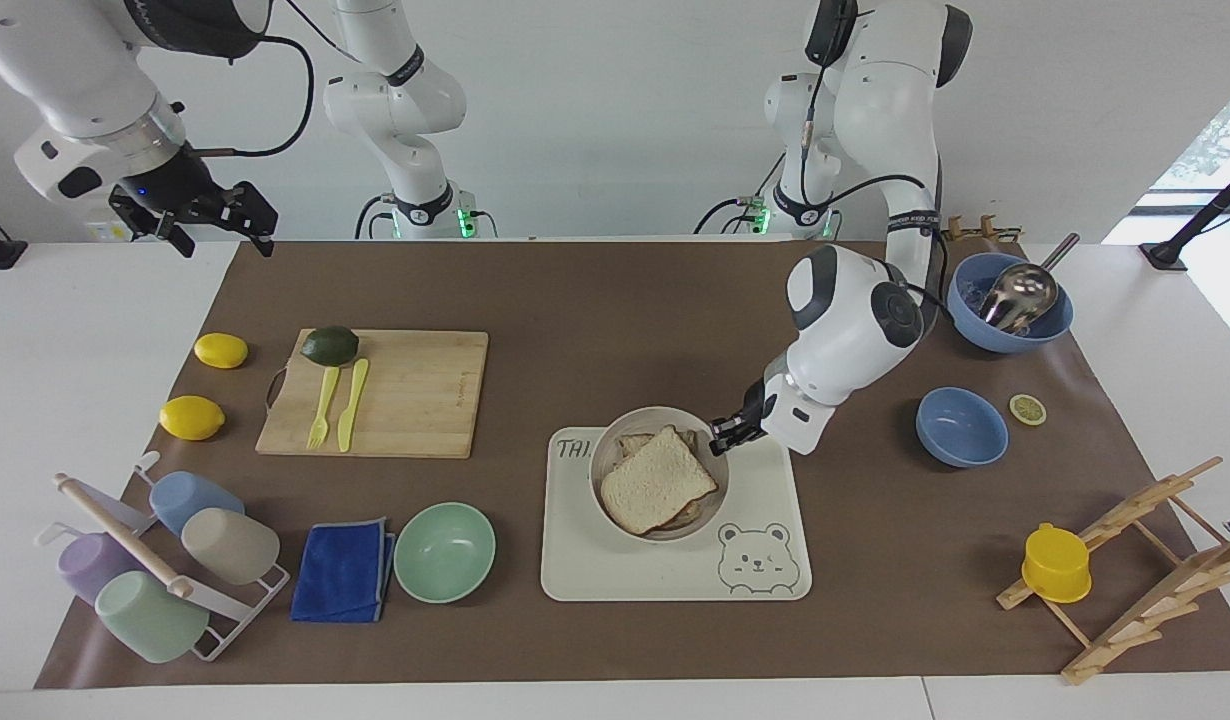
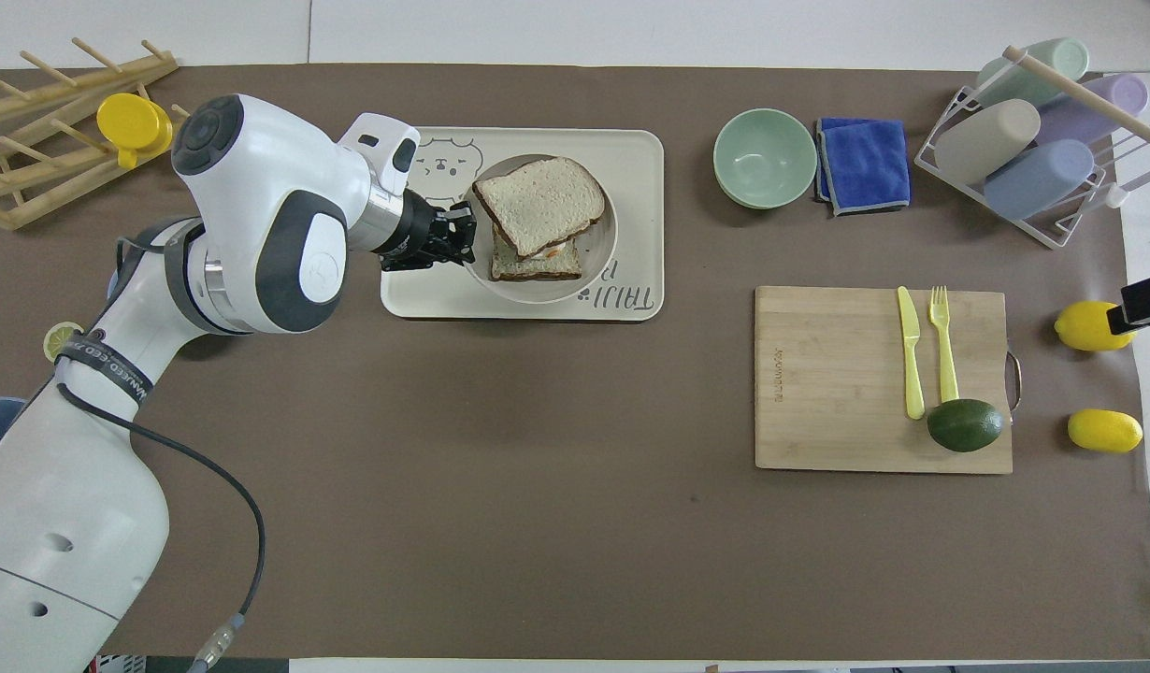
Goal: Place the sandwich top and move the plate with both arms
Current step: 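Slide the sandwich plate with the left gripper onto the bear tray, then open the left gripper to release the plate on the tray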
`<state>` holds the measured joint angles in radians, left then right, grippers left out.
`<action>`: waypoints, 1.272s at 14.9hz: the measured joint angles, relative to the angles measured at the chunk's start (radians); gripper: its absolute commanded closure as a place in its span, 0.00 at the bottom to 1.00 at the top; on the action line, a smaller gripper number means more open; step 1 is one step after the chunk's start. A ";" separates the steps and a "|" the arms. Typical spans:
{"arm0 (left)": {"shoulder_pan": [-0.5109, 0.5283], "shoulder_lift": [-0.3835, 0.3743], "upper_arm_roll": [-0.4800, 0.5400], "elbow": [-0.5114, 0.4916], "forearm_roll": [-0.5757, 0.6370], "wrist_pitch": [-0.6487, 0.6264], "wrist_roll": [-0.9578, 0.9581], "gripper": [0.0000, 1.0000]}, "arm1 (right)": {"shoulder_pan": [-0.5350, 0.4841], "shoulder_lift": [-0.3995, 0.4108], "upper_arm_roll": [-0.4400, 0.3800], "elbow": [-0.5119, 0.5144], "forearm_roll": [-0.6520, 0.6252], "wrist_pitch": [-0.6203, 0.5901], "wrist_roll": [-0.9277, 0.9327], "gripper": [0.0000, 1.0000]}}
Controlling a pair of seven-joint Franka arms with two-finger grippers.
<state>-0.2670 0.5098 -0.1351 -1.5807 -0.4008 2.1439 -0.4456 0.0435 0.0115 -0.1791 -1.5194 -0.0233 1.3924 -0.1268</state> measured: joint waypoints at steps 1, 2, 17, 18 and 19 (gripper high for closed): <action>0.000 0.019 0.000 0.012 0.000 0.003 0.000 1.00 | 0.001 0.000 0.000 -0.001 0.000 0.000 0.000 0.00; 0.000 0.033 0.000 0.020 0.000 0.013 0.000 1.00 | 0.002 0.000 0.000 -0.003 0.000 -0.001 0.000 0.00; 0.009 0.053 0.007 -0.007 0.006 0.079 0.088 0.00 | 0.002 0.000 0.000 -0.010 0.000 -0.003 0.000 0.00; 0.012 0.053 0.007 -0.006 0.006 0.079 0.091 0.00 | 0.002 0.000 0.000 -0.010 0.000 -0.003 0.000 0.00; 0.013 0.052 0.007 -0.005 0.011 0.077 0.094 0.00 | 0.002 0.000 0.000 -0.010 0.000 -0.003 0.000 0.00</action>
<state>-0.2535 0.5614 -0.1279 -1.5857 -0.3897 2.2206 -0.3514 0.0458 0.0118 -0.1791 -1.5296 -0.0233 1.3899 -0.1268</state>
